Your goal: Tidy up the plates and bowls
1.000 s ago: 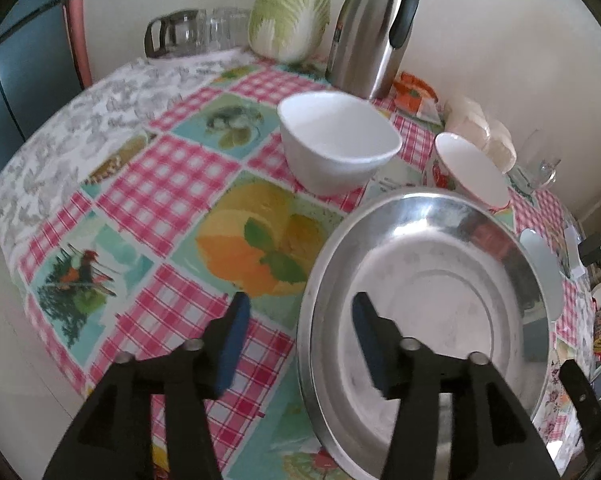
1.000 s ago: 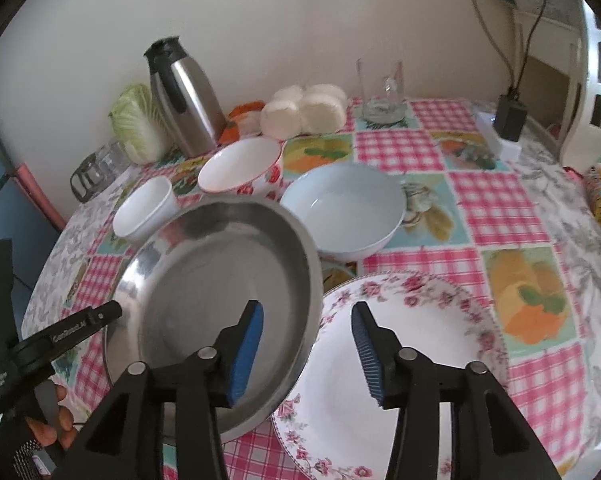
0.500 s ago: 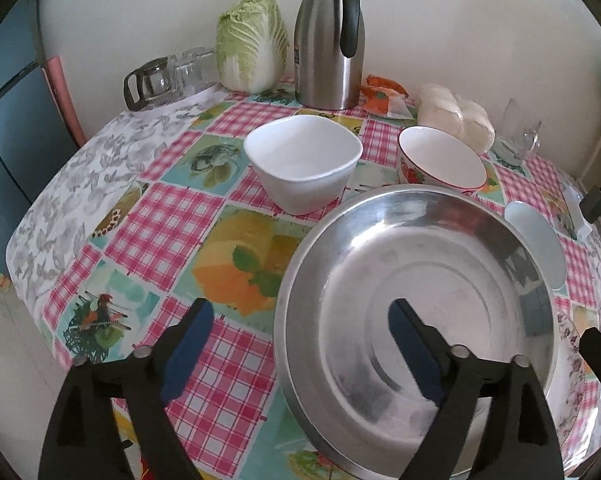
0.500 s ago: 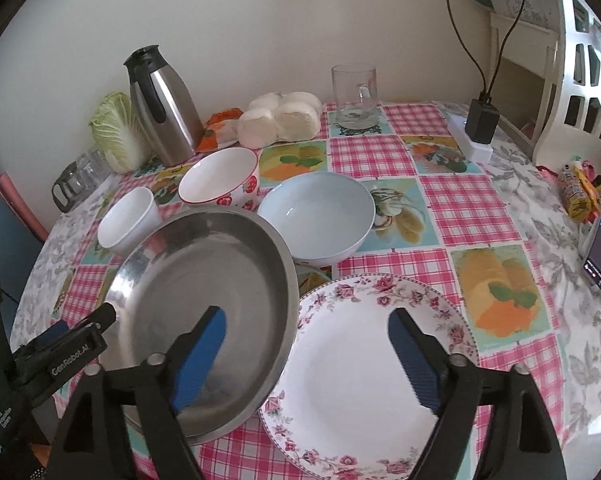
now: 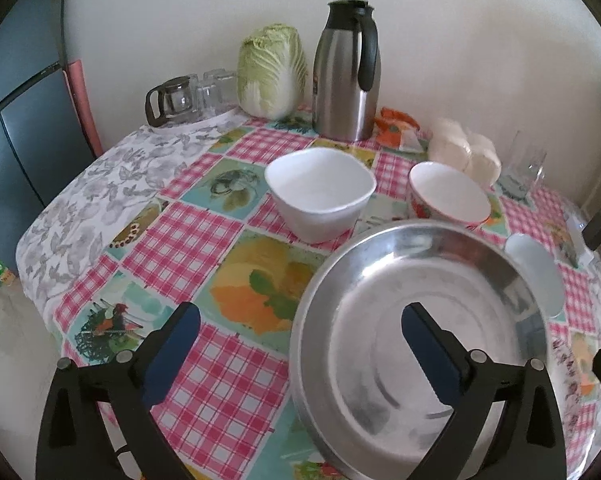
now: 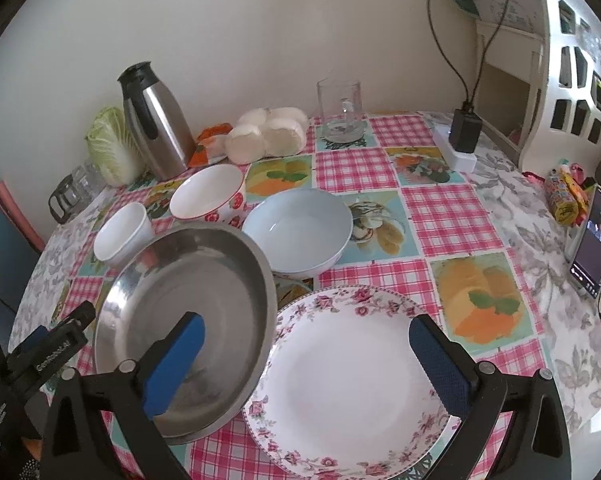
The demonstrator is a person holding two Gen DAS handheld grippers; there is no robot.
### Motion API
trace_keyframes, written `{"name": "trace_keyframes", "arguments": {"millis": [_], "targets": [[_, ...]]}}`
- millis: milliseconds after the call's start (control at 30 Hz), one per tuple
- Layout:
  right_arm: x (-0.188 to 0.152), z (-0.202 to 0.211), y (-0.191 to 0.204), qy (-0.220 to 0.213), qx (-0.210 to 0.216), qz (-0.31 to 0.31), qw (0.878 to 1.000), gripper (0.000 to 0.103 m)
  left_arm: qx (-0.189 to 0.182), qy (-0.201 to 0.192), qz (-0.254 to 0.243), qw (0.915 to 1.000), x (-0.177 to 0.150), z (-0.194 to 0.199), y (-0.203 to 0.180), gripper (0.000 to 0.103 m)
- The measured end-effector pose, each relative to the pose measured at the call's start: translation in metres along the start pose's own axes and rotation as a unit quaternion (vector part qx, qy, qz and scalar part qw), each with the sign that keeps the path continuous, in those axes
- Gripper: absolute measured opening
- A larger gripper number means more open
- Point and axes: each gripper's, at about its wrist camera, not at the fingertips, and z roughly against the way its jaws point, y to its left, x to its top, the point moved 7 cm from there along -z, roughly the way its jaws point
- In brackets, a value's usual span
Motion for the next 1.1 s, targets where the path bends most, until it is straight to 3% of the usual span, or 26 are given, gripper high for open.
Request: {"name": "trace_keyframes", "arguments": {"millis": [267, 600, 867, 1100], "targets": [[0.002, 0.007, -0.027, -0.011, -0.008, -0.02, 1.0, 0.103, -0.076, -0.039, 0.006, 0.9963, 0.008, 0.02, -0.024, 0.101], [0.001, 0.028, -0.096, -0.044, -0.014, -0.102, 0.994, 0.103, -0.206, -0.065, -0.015, 0.9762, 0.007, 0.059, -0.078, 0.101], [-0.009, 0.047, -0.155, -0.069, -0.021, -0.171, 0.983, 0.103, -0.265, -0.039, -0.034, 0.9628, -0.016, 0.073, -0.122, 0.101], [-0.023, 0.035, -0.172, -0.047, -0.018, -0.18, 0.982, 0.103, -0.293, -0.043, -0.061, 0.9531, -0.041, 0.087, -0.159, 0.101]]}}
